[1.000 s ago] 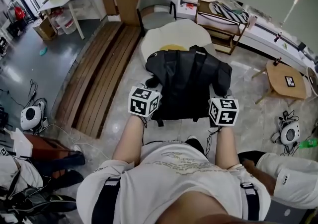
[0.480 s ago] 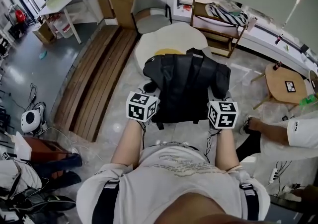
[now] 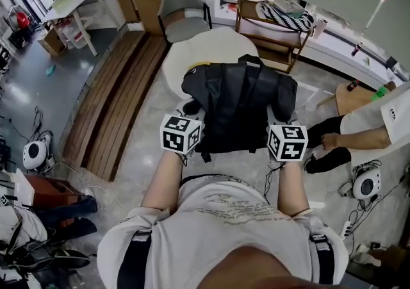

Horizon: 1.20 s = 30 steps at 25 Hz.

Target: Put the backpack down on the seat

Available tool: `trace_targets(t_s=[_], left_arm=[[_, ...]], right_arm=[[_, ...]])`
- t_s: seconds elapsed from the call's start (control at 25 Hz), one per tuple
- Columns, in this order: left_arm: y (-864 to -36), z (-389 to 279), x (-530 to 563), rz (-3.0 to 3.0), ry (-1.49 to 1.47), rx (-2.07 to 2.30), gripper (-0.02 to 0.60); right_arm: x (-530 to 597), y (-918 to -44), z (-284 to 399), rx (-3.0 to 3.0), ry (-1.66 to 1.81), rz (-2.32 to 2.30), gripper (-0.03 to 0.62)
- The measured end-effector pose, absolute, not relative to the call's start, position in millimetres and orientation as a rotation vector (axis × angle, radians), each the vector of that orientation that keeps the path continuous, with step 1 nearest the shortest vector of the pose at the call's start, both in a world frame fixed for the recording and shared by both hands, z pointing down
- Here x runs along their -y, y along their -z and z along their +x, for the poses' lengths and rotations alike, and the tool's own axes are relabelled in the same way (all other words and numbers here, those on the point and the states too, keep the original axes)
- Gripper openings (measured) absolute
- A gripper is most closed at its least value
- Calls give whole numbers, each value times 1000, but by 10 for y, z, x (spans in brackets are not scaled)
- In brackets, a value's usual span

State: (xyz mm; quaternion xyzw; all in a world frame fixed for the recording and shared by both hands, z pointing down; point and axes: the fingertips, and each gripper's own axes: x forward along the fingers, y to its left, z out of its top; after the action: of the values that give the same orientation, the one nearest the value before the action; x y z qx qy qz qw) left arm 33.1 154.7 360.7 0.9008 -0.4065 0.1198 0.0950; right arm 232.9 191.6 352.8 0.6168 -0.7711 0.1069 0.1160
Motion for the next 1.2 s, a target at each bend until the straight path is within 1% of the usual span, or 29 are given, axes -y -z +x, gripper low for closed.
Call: trace_targets(t_s=[0.2, 0.56, 0.84, 1.2], left_arm=[[-3713, 436, -1501, 2645, -347, 1218, 28], [-3835, 374, -1325, 2612, -320, 1248, 28], [-3935, 232, -837, 2613, -311, 1244, 28], [-4038, 41, 45, 2625, -341, 1206, 28]], right_arm=[[-1843, -3603, 2436, 2259, -318, 1776, 55], [-1617, -3706, 2383, 2277, -317, 1736, 55], [-1118, -3788, 2237, 2262, -324, 1740, 55], [-279, -3900, 2038, 2236, -342, 1767, 54]])
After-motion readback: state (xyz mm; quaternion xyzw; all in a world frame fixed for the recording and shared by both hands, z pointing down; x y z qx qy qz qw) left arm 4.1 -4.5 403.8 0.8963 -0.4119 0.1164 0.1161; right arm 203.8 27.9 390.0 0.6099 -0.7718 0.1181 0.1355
